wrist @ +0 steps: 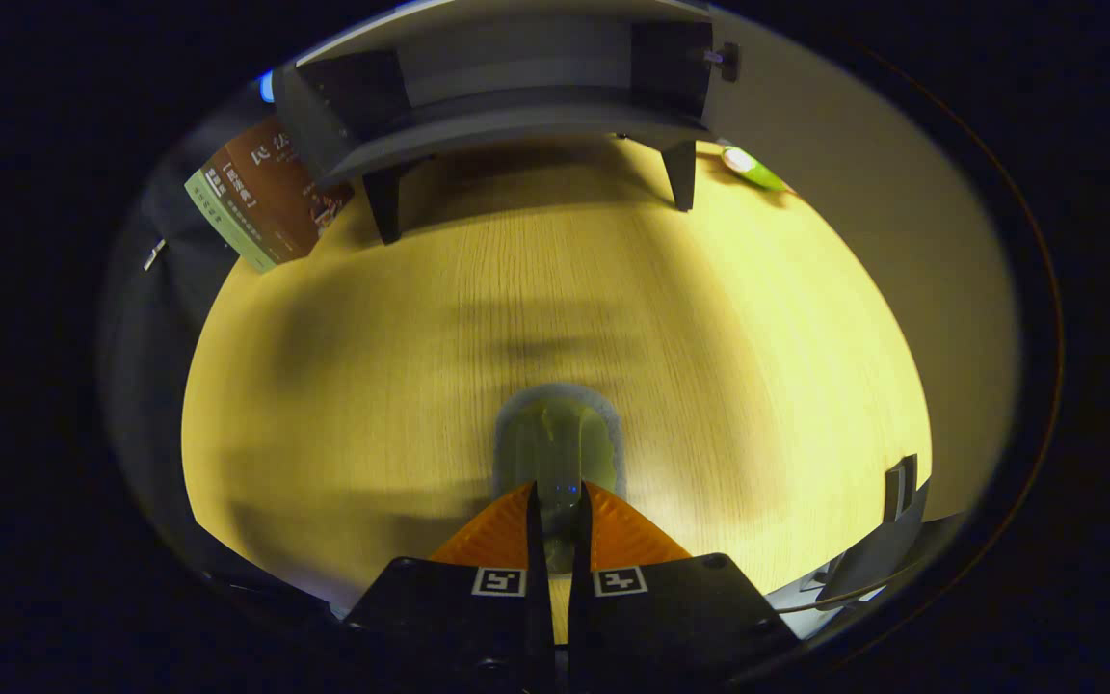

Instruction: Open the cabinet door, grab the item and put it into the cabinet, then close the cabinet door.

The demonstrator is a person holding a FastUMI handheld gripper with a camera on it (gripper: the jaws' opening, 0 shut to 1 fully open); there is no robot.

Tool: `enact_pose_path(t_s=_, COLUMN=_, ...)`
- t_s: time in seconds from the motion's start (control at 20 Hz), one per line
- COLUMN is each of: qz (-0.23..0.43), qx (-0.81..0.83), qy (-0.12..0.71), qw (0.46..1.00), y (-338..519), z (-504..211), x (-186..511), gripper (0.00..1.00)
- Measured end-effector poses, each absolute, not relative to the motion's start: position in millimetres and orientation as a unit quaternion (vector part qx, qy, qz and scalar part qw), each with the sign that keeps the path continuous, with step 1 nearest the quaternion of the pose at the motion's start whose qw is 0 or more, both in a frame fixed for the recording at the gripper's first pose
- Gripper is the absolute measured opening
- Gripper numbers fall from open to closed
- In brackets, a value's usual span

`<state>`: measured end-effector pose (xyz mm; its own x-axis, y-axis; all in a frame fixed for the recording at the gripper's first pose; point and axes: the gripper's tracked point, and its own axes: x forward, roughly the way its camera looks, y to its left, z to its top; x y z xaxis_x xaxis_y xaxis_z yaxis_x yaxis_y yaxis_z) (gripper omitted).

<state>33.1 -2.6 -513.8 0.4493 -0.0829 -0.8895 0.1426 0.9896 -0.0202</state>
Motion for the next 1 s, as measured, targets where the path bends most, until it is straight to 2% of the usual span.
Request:
enact_pose_path(t_s=0.35, qz=-0.068, qx=0.007, qy=0.393, qw=0.917, y=0.4, z=-383.1, x=91.8, gripper=0.11)
enact_pose_path(t_s=0.65, qz=-0.060, qx=0.018, qy=0.297, qw=0.953, y=6.0, z=-287.7, x=121.2, gripper=0.10)
enact_pose_path(t_s=1.0, qz=-0.031, qx=0.017, qy=0.215, qw=0.976, y=17.3, z=-184.1, x=193.5, gripper=0.10)
